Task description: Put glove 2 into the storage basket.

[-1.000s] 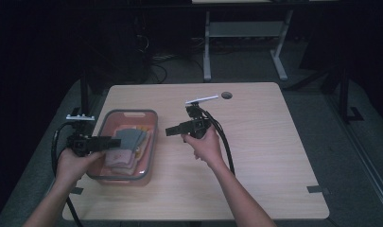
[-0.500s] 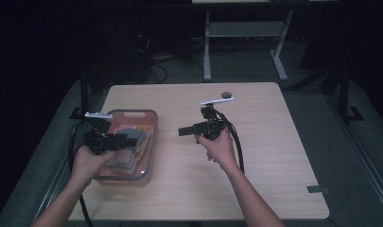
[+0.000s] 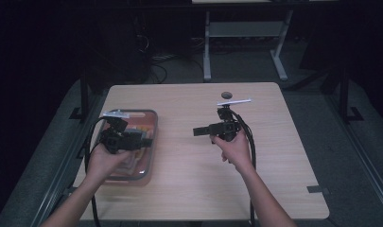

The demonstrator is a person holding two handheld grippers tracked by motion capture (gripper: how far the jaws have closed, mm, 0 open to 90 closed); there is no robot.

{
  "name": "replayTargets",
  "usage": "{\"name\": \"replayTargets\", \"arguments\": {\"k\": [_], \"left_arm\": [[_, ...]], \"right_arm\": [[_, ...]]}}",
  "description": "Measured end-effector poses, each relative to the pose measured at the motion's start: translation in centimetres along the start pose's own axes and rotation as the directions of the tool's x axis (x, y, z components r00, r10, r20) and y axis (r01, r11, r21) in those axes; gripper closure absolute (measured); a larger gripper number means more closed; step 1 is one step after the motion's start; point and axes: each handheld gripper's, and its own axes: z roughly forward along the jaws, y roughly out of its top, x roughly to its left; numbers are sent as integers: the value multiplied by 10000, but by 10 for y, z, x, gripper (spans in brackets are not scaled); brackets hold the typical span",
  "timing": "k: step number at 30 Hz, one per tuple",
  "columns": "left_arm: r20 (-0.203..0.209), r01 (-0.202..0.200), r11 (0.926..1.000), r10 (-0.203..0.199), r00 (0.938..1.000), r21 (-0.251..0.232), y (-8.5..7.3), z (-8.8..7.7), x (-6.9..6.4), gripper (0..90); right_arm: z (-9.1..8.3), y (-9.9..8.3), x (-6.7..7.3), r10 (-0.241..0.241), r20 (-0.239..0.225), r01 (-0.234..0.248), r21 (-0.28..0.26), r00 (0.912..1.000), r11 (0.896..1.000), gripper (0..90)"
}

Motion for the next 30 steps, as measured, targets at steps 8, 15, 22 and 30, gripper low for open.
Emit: {"name": "replayTargets", "arguments": {"k": [8, 15, 22, 30], "left_arm": [[213, -60, 9999, 58, 9998, 87, 4, 13, -10, 383], [568, -35, 10000, 34, 9984, 16, 7, 22, -17, 368], [763, -40, 10000, 46, 9971, -85, 7, 28, -22, 358], [1036, -115, 9999, 120, 9945, -54, 4, 40, -33, 329]], "right_arm": [[-15, -5, -11, 116, 206, -114, -76, 9997, 9999, 554], [-22, -10, -21, 160, 277, -157, -103, 9995, 9998, 544], [-27, -17, -32, 360, 375, -357, -64, 9986, 9993, 537], [-36, -25, -44, 552, 471, -544, -191, 9974, 9983, 530]]}}
